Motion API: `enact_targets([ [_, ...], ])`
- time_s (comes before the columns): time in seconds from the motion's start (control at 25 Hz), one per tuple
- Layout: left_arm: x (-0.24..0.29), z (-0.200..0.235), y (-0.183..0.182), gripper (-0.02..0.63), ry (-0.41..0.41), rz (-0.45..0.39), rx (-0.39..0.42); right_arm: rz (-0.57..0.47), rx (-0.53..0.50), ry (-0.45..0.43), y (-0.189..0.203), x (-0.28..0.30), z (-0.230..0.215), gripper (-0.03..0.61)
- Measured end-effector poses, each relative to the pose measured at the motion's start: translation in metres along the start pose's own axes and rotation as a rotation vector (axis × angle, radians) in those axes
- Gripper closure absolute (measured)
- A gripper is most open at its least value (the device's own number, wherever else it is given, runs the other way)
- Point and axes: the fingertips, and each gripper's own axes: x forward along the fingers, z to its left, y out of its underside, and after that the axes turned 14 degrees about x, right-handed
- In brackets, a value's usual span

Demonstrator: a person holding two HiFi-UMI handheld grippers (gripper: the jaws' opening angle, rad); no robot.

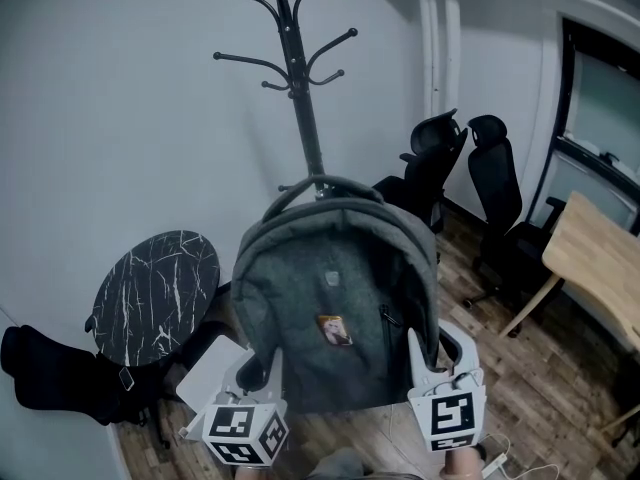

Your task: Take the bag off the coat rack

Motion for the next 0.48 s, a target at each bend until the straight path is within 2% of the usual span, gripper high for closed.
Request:
enact_targets([
  [0.48,0.030,0.026,0.008,0.548,0.029,0.031,-0.014,0.041,0.000,0.010,0.005,0.035,0.008,0.482],
])
